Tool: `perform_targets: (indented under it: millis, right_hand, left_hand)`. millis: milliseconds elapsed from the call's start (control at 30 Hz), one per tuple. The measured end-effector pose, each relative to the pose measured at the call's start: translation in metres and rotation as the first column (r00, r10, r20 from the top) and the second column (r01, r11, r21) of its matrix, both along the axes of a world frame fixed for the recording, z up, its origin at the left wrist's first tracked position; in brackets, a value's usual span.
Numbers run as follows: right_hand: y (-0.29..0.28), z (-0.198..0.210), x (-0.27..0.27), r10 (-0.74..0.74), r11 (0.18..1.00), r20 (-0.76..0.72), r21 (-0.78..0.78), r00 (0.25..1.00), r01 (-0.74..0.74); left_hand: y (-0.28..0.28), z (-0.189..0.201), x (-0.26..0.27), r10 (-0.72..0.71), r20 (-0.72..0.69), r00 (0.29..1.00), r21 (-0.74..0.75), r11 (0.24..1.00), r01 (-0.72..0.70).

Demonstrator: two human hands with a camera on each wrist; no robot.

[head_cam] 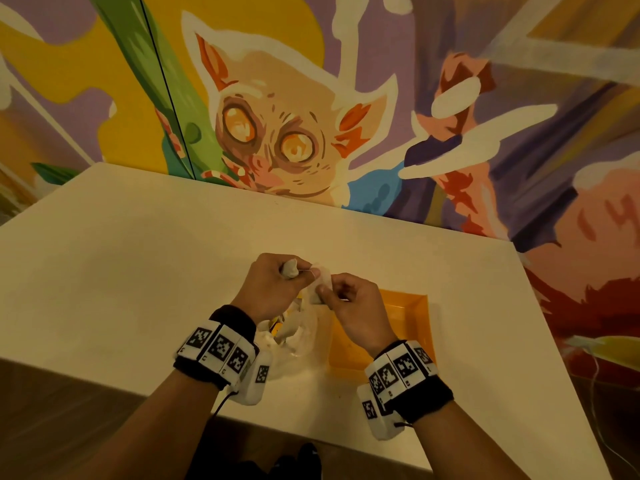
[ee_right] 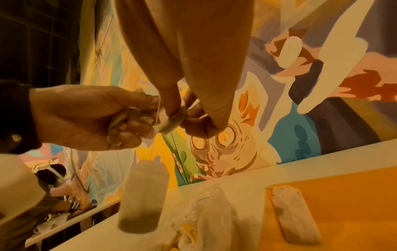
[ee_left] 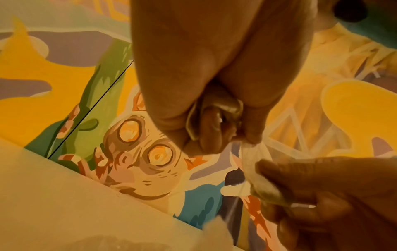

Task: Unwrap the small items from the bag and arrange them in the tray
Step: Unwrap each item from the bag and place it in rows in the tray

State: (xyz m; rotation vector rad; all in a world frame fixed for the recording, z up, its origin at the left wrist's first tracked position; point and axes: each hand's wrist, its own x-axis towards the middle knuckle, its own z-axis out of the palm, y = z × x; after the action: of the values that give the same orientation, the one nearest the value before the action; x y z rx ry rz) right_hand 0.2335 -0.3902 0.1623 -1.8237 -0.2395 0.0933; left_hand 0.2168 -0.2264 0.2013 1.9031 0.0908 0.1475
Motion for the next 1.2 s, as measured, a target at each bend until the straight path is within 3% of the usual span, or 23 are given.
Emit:
perform_targets:
  millis: [233, 400, 500, 667, 933, 1200]
  right_hand:
    - [-0.011, -0.001, 0.009, 0.057, 0.989, 0.006, -0.134, 0.998, -0.056]
    - [-0.029, -0.01, 0.028, -0.07, 0.981, -0.042, -0.184, 0.997, 0.061]
    - [-0.04, -0.021, 0.041, -0.146, 0.944, -0.075, -0.308, 0.986, 0.117]
    - [-0.045, -0.042, 0.055, -0.173, 0.826, -0.161, -0.561, 0.972, 0.054]
    - [-0.028, -0.052, 0.067, -0.273, 0.764, -0.32, -0.645, 0.907, 0.003]
    - [-0.019, -0.074, 0.082, -0.306, 0.733, -0.334, -0.68, 0.892, -0.003]
  left_hand:
    - [-0.002, -0.001, -0.002, -0.021, -0.01, 1.0, -0.016, 1.0, 0.021]
    - [-0.004, 0.004, -0.001, -0.024, -0.041, 0.999, -0.058, 0.998, 0.022]
    - [-0.002, 0.006, -0.001, -0.014, -0.072, 0.997, -0.11, 0.994, 0.006]
    - [0.004, 0.004, 0.0, -0.015, -0.134, 0.991, -0.191, 0.982, -0.011]
    - [0.009, 0.004, -0.001, -0.017, -0.146, 0.989, -0.185, 0.983, -0.01]
    - [0.011, 0.004, -0.002, -0.029, -0.159, 0.987, -0.142, 0.99, 0.006]
